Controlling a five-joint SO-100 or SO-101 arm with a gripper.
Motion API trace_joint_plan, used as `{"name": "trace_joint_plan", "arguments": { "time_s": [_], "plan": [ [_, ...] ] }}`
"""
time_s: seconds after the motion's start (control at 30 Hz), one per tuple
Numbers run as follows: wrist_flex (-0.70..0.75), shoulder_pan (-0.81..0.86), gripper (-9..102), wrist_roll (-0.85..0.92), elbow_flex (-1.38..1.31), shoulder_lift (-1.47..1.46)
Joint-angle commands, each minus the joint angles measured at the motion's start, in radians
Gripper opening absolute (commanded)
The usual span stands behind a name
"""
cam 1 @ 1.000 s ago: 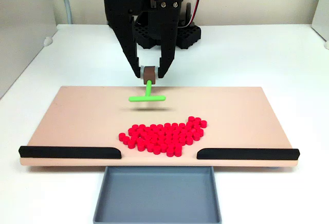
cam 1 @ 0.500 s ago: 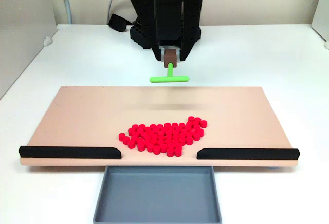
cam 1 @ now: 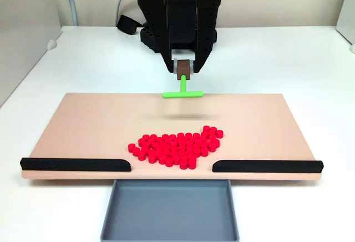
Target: Gather the bottom side granules
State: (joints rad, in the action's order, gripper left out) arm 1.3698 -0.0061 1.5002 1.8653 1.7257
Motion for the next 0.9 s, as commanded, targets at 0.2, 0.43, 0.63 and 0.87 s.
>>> {"name": "trace_joint_plan", "arguments": {
  "time_s": [0.2,0.43,0.63,0.87],
  "plan": [
    [-0.003,0.020,0,0.044,-0.035,0.020],
    [0.002,0.032,0,0.083,-0.035,0.046],
    [0.002,0.052,0,0.072,-0.034,0.046],
    [0.002,0.043,0,0.054,-0.035,0.051]
  ]
}}
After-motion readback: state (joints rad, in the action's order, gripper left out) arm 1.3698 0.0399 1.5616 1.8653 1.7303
